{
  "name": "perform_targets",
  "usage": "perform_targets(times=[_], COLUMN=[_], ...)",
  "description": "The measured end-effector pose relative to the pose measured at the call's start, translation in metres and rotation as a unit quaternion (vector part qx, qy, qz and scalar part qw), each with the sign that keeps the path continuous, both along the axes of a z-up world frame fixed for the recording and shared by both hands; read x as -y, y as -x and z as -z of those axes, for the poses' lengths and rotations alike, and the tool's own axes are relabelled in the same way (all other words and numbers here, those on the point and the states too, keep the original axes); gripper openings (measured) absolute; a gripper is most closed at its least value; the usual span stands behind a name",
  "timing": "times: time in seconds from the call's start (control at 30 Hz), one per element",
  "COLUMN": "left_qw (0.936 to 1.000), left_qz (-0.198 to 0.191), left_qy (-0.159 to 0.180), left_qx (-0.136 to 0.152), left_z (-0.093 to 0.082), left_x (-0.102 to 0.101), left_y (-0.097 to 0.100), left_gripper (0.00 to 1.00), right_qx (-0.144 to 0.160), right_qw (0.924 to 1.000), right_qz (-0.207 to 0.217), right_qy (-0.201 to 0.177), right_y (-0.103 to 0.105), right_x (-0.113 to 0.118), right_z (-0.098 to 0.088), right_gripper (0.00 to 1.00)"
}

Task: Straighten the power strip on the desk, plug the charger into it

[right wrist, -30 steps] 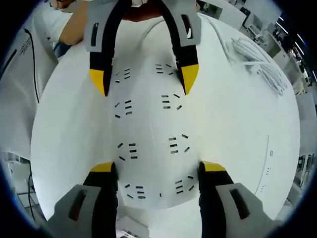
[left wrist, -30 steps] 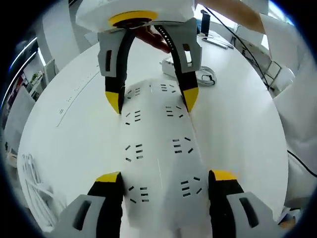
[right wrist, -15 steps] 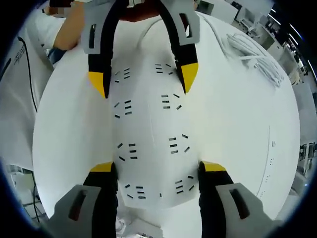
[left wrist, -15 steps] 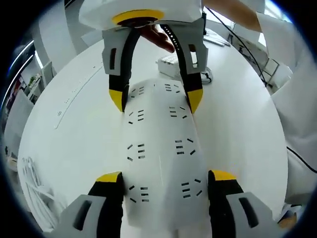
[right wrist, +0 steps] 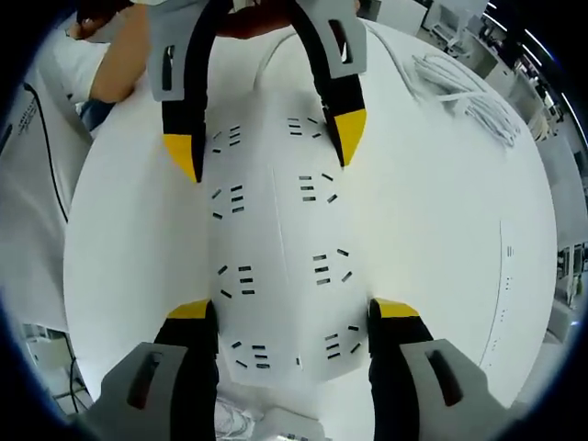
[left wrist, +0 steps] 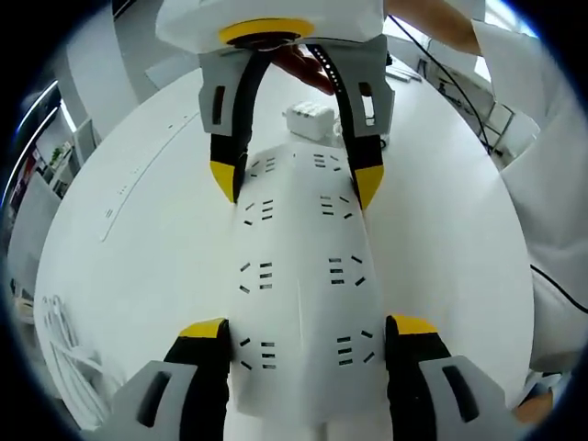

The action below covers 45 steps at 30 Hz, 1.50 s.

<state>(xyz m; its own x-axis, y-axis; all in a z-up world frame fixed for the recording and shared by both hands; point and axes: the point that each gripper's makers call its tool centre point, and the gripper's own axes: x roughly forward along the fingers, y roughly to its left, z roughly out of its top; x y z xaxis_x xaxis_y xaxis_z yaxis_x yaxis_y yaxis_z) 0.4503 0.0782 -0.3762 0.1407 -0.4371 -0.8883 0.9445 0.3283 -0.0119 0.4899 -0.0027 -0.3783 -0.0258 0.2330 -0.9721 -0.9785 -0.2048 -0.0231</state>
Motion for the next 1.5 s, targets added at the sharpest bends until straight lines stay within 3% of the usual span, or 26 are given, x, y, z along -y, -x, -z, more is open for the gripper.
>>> perform_targets(times=[1.17,1.5], left_qw=[0.9999,1.0], left_qz=[0.013,0.01], left_qy=[0.0,0.0], left_qx=[0.001,0.0], left_z=[0.0014,0.001], left_x=[0.0053,0.0049], left_y=[-0.002,-0.003], left_gripper=[0.69,0.69], right_qx=[0.002,-0.005], right_qw=[0.9995,0.9997], right_qz=[0.03,-0.013], right_qy=[0.001,0.021], right_y=[0.0015,0.0003], right_x=[0.0061,0.0044], right_z=[0.0017,0.0025], right_gripper=[0.65,0.65])
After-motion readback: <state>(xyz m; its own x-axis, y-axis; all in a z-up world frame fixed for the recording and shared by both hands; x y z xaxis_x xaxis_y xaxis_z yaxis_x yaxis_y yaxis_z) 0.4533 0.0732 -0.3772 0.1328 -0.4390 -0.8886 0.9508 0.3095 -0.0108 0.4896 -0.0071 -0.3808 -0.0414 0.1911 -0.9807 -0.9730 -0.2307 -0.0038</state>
